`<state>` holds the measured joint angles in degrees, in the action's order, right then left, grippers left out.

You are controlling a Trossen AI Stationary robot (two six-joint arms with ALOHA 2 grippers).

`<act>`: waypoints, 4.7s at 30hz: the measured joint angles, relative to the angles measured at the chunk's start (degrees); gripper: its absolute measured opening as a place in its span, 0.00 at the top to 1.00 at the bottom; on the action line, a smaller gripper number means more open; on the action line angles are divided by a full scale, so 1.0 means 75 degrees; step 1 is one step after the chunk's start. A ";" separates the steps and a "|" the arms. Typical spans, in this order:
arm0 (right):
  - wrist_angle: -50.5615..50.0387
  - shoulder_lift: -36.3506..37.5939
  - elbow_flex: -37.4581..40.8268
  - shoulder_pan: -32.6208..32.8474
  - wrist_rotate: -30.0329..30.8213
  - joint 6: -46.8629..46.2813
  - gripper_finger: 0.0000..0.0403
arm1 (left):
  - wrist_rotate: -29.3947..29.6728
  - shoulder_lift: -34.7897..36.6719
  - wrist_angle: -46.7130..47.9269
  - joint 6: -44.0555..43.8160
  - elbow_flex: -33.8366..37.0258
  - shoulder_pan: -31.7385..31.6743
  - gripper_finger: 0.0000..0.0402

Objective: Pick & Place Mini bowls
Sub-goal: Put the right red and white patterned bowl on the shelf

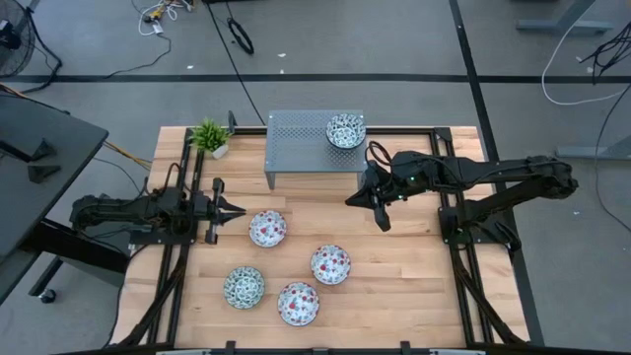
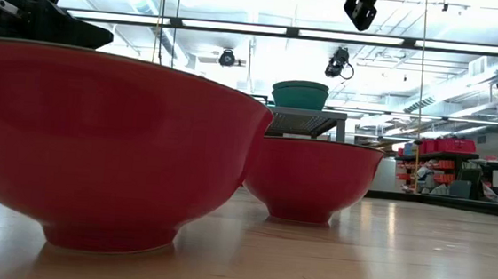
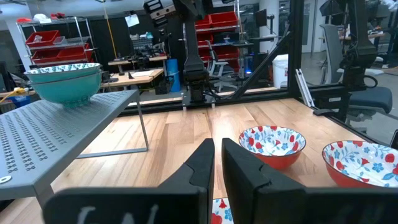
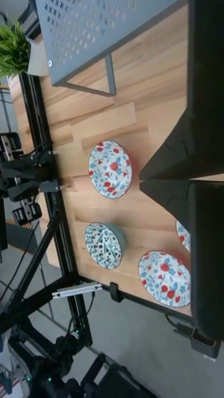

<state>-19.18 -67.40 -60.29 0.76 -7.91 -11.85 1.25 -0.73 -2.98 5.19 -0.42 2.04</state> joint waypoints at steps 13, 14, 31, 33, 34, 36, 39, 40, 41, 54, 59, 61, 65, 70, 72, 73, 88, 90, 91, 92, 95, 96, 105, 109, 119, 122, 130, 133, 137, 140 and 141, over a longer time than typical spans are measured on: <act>0.0063 0.0000 -0.0003 0.0504 0.0015 -0.0398 1.00 | 0.0001 0.0000 0.0001 -0.0003 0.0000 0.0000 0.91; 0.0077 0.0000 -0.0003 0.0533 0.0012 -0.0447 1.00 | 0.0001 0.0000 0.0001 -0.0001 0.0002 0.0000 0.91; 0.1062 0.0000 -0.0006 0.0986 -0.0005 -0.1444 1.00 | 0.0001 0.0000 0.0002 0.0000 0.0000 0.0001 0.91; 0.1144 0.0000 -0.0006 0.0987 -0.0005 -0.1701 1.00 | 0.0001 0.0000 0.0001 -0.0003 -0.0001 0.0000 0.91; 0.1171 0.0000 -0.0006 0.0987 -0.0005 -0.1796 1.00 | 0.0000 0.0000 0.0000 0.0000 0.0000 0.0002 0.91; 0.1245 0.0000 -0.0006 0.0987 -0.0001 -0.1961 1.00 | -0.0001 0.0000 0.0002 0.0000 0.0002 0.0000 0.91; 0.1397 0.0000 -0.0006 0.0990 0.0199 -0.2133 1.00 | 0.0001 0.0000 0.0001 0.0000 0.0000 0.0000 0.91; 0.1442 0.0000 -0.0006 0.0990 0.0252 -0.2185 1.00 | 0.0001 0.0000 0.0001 -0.0002 0.0000 0.0001 0.91; 0.1482 0.0000 -0.0006 0.0990 0.0303 -0.2227 1.00 | 0.0000 0.0000 0.0000 -0.0003 0.0001 0.0002 0.91; 0.1848 0.0000 -0.0006 0.0998 0.0598 -0.2952 1.00 | 0.0000 0.0000 0.0002 -0.0002 -0.0001 0.0000 0.91; 0.1775 -0.0009 -0.0132 0.0998 0.0599 -0.3103 1.00 | 0.0001 0.0000 0.0000 0.0000 -0.0001 0.0001 0.91; 0.1708 -0.0009 -0.0287 0.0998 0.0604 -0.3059 1.00 | 0.0001 0.0000 0.0001 -0.0003 0.0000 0.0000 0.91; 0.1281 -0.0009 -0.0658 0.0998 0.0837 -0.2833 1.00 | 0.0001 0.0000 0.0001 -0.0003 -0.0001 0.0001 0.91; 0.0584 -0.0009 -0.1004 0.0995 0.1074 -0.2886 1.00 | -0.0001 0.0000 0.0001 0.0000 0.0000 0.0001 0.91; 0.0423 -0.0012 -0.1120 0.0995 0.1128 -0.3012 1.00 | 0.0001 0.0000 0.0003 -0.0002 0.0001 0.0000 0.91; 0.0375 -0.0009 -0.1186 0.0995 0.1130 -0.3040 1.00 | -0.0001 0.0000 0.0000 -0.0003 0.0002 0.0001 0.91; 0.0187 -0.0006 -0.1709 0.0991 0.1417 -0.2867 1.00 | 0.0001 0.0000 0.0000 0.0000 0.0001 0.0000 0.91; 0.0189 -0.0003 -0.1753 0.0943 0.1467 -0.2813 1.00 | 0.0001 0.0000 0.0001 -0.0002 0.0002 0.0002 0.91; 0.0182 -0.0003 -0.1754 0.0924 0.1500 -0.2815 1.00 | 0.0001 0.0000 0.0002 0.0000 -0.0001 0.0002 0.91; 0.0128 -0.0003 -0.1754 0.0910 0.1534 -0.2822 1.00 | 0.0001 0.0000 0.0003 -0.0003 -0.0001 0.0003 0.91; -0.0166 -0.0006 -0.1754 0.0858 0.1546 -0.2949 1.00 | -0.0001 0.0000 0.0000 0.0000 0.0001 0.0003 0.91; -0.0315 -0.0011 -0.1754 0.0855 0.1563 -0.2984 1.00 | 0.0001 0.0000 0.0002 -0.0002 0.0000 0.0003 0.91; -0.1060 -0.0572 -0.1754 0.0853 0.1478 -0.3099 1.00 | -0.0001 0.0000 0.0003 -0.0003 0.0001 0.0000 0.91; -0.1258 -0.0882 -0.1754 0.0853 0.1309 -0.3162 1.00 | -0.0002 0.0000 0.0003 -0.0003 0.0000 0.0000 0.91; -0.1988 -0.1484 -0.1751 0.0957 0.0901 -0.2854 1.00 | -0.0002 0.0000 0.0008 0.0000 0.0002 0.0002 0.91; -0.2127 -0.1659 -0.1751 0.1033 0.0902 -0.2944 1.00 | -0.0002 0.0000 0.0008 -0.0002 0.0000 0.0000 0.91; -0.2488 -0.2279 -0.1751 0.1276 0.0901 -0.3234 1.00 | 0.0001 0.0000 0.0008 -0.0003 0.0001 0.0001 0.91; -0.2500 -0.2524 -0.1751 0.1343 0.0901 -0.3484 1.00 | 0.0001 0.0000 0.0008 0.0000 -0.0001 0.0000 0.91; -0.2506 -0.2849 -0.1749 0.1407 0.0917 -0.3707 1.00 | 0.0001 0.0000 0.0008 -0.0001 -0.0001 0.0000 0.91; -0.2503 -0.3080 -0.1749 0.1443 0.0924 -0.3761 1.00 | 0.0001 0.0000 0.0008 0.0000 -0.0001 0.0002 0.91; -0.2501 -0.3154 -0.1749 0.1461 0.0921 -0.3761 1.00 | 0.0001 0.0000 0.0008 0.0000 -0.0001 0.0000 0.91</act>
<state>-37.93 -91.05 -73.41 11.72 -0.99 -40.05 1.26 -0.73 -2.92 5.19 -0.43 2.04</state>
